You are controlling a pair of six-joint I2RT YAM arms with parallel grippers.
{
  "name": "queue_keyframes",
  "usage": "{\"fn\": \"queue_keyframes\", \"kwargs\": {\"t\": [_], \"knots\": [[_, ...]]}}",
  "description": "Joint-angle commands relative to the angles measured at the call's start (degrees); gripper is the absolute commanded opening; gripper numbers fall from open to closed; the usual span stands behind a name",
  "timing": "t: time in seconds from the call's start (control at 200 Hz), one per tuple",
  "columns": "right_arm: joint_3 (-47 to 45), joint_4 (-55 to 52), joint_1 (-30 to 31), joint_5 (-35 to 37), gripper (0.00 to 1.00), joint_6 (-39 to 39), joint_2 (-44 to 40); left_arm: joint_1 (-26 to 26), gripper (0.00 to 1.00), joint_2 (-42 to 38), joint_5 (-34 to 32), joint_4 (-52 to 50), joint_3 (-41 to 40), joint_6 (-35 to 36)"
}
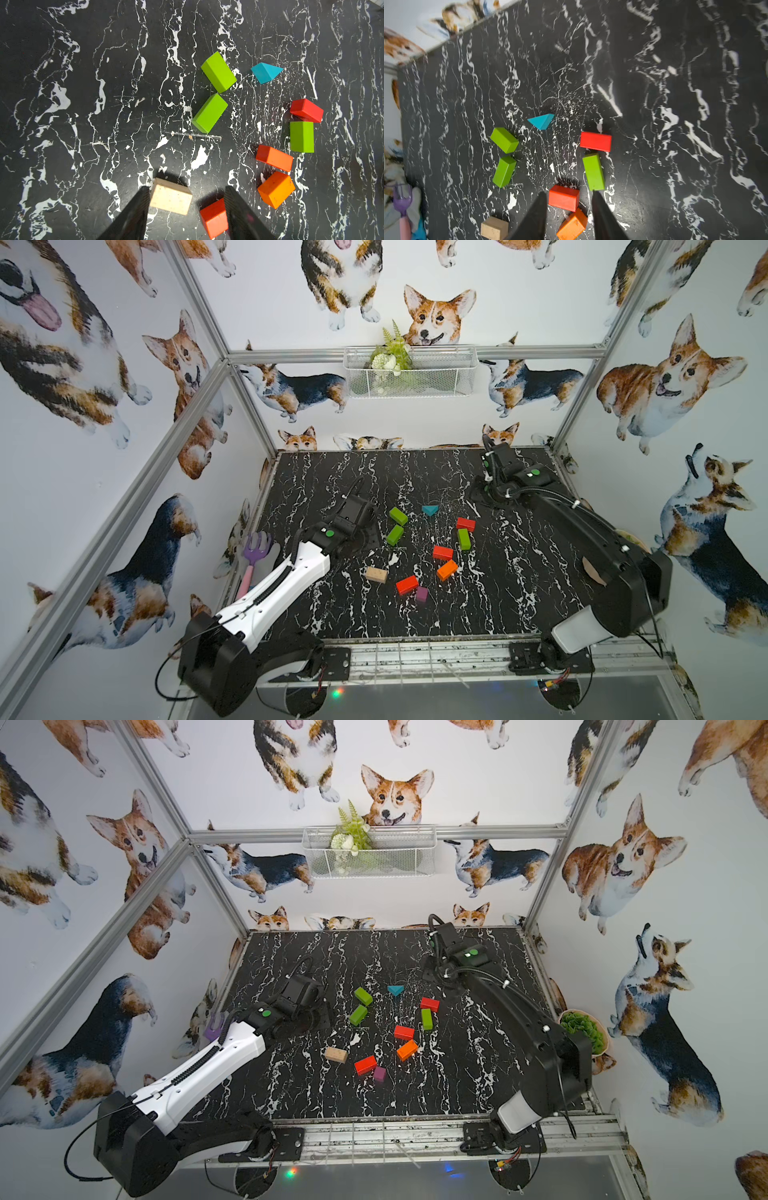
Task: Assemble a heart with building blocks
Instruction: Adjust the building block at the center of the board.
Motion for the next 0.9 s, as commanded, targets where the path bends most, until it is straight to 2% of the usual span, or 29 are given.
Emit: {"fn": "queue_keyframes", "kwargs": {"t": [0.0, 0.065, 0.115, 0.175, 0.25, 0.34, 0.43, 0.575, 0.651, 0.706, 0.896], "knots": [[2.1, -5.5, 0.2, 0.1, 0.19, -0.7, 3.7, -0.1, 0.58, 1.3, 0.3, -2.2, 1.5, -0.1], [2.5, -6.1, 0.0, 0.0, 0.25, -2.0, 5.7, -0.1, 0.57, 2.1, -0.1, -2.7, 2.4, 0.6], [3.8, -7.7, -0.3, -0.3, 0.36, -4.1, 8.1, -0.1, 0.57, 2.7, 0.1, -2.5, 2.8, 0.9], [6.3, -10.7, -0.5, 1.4, 0.57, -6.5, 11.2, -0.1, 0.56, 3.4, 0.8, -2.0, 3.1, 0.7], [8.2, -11.2, -1.1, -0.5, 0.66, -9.2, 14.1, -0.1, 0.55, 4.5, 2.0, -1.5, 3.3, 0.6], [11.6, -10.0, -0.5, -6.2, 0.66, -11.2, 16.6, -0.1, 0.54, 5.0, 2.5, -1.5, 3.3, 0.0], [16.0, -9.3, 1.2, -5.4, 0.68, -11.8, 20.8, -0.1, 0.53, 4.5, 2.9, -1.7, 3.1, -0.7], [23.1, -6.6, 3.2, -5.2, 0.6, -13.5, 28.9, -0.1, 0.53, 2.1, 2.8, -1.6, 0.3, -2.4], [27.9, -7.3, 3.7, -5.2, 0.62, -13.6, 33.9, -0.1, 0.53, 1.2, 2.4, -2.4, -1.3, -2.8], [31.3, -8.2, 4.0, -5.7, 0.7, -13.6, 37.2, -0.1, 0.54, 0.3, 2.3, -2.6, -2.6, -3.1], [42.4, -12.8, 6.3, 0.0, 0.8, -15.4, 46.6, -0.1, 0.55, -1.5, 2.6, -2.4, -4.7, -3.8]]}}
